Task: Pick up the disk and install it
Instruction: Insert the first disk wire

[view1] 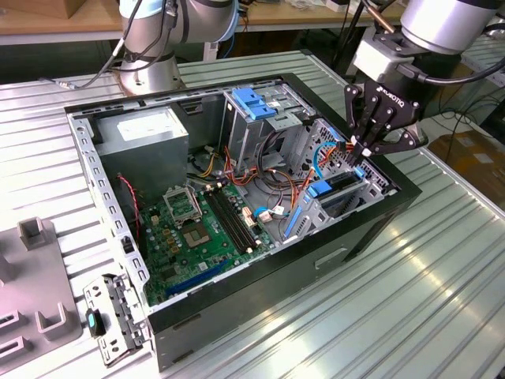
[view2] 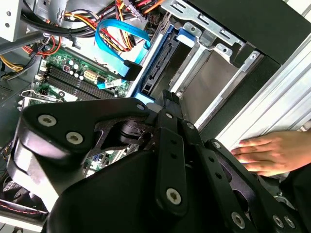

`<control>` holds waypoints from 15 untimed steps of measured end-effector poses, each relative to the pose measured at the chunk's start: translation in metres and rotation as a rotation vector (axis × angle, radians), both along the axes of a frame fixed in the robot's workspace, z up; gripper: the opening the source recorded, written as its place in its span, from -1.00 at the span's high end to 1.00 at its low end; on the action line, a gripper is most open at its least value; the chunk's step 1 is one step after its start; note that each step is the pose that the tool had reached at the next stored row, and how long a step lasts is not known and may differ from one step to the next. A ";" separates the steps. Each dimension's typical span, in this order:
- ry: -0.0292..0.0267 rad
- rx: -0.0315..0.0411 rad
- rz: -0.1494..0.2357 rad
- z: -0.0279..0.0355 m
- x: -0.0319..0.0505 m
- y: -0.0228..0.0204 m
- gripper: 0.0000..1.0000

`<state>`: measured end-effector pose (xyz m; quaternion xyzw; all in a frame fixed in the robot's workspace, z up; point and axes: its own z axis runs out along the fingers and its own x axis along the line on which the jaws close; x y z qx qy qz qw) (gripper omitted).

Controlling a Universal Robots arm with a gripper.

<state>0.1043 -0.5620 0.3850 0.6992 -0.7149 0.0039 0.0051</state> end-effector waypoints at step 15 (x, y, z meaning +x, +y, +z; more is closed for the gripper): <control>0.0000 0.0003 0.074 -0.0001 0.0133 0.0000 0.79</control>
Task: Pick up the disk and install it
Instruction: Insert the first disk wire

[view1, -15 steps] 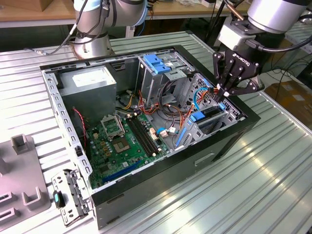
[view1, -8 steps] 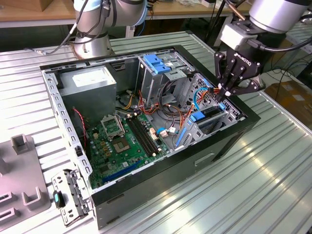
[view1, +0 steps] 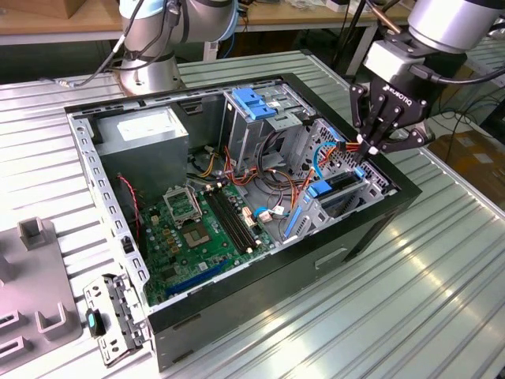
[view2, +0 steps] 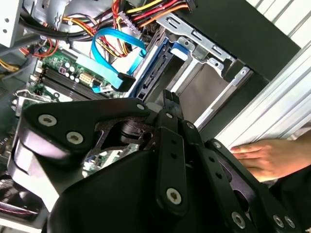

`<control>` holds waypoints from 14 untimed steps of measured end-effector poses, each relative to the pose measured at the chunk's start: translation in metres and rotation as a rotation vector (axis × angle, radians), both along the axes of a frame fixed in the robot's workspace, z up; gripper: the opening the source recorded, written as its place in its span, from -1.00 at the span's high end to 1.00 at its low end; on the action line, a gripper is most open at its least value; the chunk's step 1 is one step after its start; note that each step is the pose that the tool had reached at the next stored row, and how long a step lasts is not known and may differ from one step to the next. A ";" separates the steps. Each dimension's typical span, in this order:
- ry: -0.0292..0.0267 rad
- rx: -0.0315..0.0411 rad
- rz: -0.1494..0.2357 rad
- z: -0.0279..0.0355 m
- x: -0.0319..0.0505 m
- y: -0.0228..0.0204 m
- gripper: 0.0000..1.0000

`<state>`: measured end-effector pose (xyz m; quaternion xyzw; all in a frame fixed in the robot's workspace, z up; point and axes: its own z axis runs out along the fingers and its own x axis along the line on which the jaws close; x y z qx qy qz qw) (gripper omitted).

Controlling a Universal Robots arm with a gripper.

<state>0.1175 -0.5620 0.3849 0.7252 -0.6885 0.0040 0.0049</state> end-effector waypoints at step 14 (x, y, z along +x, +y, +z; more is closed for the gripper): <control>0.0056 0.0005 0.047 0.0000 0.0349 0.0030 0.79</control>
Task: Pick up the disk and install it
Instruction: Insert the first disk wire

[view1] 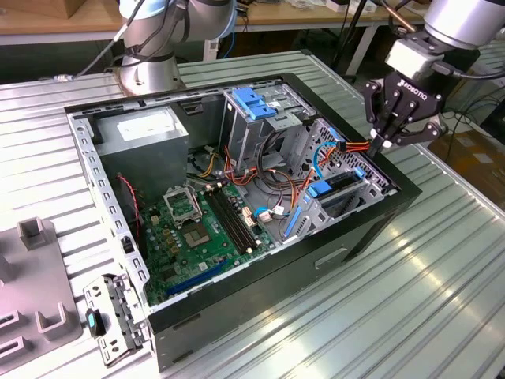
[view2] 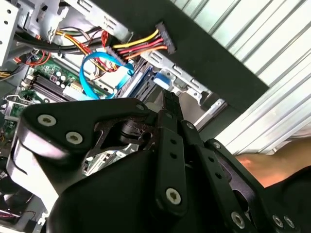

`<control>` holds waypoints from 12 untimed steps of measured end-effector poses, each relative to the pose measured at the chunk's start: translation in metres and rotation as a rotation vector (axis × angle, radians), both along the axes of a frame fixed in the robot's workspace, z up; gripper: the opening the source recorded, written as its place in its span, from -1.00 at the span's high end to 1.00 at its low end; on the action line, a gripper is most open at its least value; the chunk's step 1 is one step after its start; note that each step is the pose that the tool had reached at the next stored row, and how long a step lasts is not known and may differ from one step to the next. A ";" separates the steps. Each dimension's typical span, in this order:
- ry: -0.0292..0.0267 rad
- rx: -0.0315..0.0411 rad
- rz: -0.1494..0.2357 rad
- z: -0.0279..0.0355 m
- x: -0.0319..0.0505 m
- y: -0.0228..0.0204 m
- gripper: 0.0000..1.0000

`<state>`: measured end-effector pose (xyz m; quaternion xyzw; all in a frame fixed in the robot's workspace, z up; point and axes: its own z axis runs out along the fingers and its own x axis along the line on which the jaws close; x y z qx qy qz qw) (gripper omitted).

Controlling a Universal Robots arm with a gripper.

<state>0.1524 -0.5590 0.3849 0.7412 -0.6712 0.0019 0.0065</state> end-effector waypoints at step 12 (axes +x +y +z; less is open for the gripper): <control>0.0001 -0.0003 0.201 -0.0003 0.0032 0.0010 0.79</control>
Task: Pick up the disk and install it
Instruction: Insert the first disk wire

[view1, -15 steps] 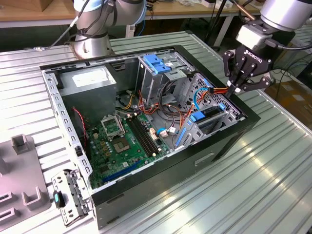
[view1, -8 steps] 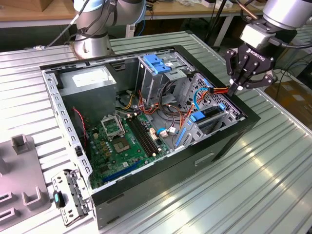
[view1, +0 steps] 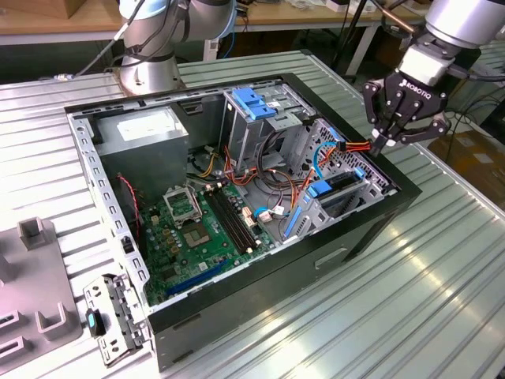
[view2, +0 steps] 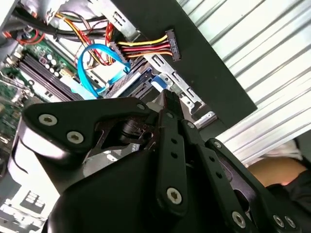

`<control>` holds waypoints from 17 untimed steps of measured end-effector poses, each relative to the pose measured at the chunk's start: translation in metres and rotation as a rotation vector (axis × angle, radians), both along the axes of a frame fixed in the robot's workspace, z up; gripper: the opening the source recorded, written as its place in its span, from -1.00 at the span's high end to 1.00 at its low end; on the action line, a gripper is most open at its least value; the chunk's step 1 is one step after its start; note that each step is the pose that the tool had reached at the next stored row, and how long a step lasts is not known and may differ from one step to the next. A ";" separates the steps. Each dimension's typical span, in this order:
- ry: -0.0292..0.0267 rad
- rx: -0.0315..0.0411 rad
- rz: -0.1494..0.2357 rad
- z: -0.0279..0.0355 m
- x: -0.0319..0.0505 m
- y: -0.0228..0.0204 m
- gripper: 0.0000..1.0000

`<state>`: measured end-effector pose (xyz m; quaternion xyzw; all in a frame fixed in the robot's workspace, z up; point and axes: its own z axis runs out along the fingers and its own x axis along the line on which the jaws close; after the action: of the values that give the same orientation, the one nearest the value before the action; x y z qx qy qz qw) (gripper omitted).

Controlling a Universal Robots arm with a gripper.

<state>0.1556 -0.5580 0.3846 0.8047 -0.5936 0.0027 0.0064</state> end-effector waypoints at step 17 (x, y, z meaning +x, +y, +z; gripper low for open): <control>-0.0002 0.0018 0.292 -0.0014 0.0025 0.0028 0.79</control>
<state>0.1581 -0.5553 0.3833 0.8825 -0.4702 0.0031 0.0052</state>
